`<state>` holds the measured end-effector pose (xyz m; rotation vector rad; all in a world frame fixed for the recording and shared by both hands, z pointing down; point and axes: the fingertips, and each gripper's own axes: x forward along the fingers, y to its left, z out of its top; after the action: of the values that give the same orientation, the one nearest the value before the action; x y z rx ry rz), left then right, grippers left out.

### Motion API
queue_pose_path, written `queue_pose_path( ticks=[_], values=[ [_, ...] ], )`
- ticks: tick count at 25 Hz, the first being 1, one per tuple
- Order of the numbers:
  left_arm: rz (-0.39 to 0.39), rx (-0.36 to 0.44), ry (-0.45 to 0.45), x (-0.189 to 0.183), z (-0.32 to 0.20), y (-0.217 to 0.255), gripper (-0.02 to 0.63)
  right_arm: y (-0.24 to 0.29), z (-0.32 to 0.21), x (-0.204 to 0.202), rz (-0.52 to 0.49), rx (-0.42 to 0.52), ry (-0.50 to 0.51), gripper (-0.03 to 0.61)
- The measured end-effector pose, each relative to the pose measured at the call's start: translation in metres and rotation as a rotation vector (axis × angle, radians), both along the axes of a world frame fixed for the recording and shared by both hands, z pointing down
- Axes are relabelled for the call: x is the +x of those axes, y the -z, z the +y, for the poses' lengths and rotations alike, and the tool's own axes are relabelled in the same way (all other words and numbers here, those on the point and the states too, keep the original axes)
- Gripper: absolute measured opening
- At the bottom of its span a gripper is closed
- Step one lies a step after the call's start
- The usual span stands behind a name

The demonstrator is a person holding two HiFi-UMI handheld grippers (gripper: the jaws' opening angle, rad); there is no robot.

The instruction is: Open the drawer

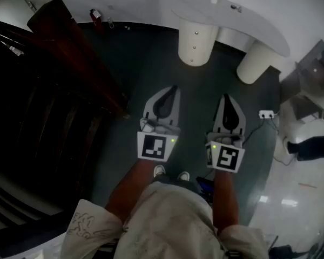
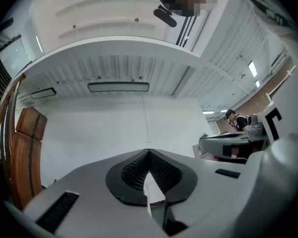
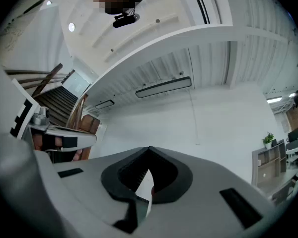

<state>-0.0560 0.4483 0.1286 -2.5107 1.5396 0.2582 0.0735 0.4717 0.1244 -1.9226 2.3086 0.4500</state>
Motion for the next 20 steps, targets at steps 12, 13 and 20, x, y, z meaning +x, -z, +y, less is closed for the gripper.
queue_pose_path(
  ticks=[12, 13, 20],
  values=[
    [-0.006, -0.017, -0.013, 0.026, 0.008, -0.005, 0.002, -0.009, 0.006, 0.020, -0.024, -0.028, 0.011, -0.002],
    [-0.006, -0.023, -0.012, 0.029, 0.008, -0.006, 0.002, -0.009, 0.007, 0.023, -0.026, -0.028, 0.011, -0.002],
    [-0.016, -0.026, -0.002, 0.057, 0.008, -0.010, 0.002, -0.016, 0.003, 0.048, -0.047, -0.045, 0.028, -0.002]
  ],
)
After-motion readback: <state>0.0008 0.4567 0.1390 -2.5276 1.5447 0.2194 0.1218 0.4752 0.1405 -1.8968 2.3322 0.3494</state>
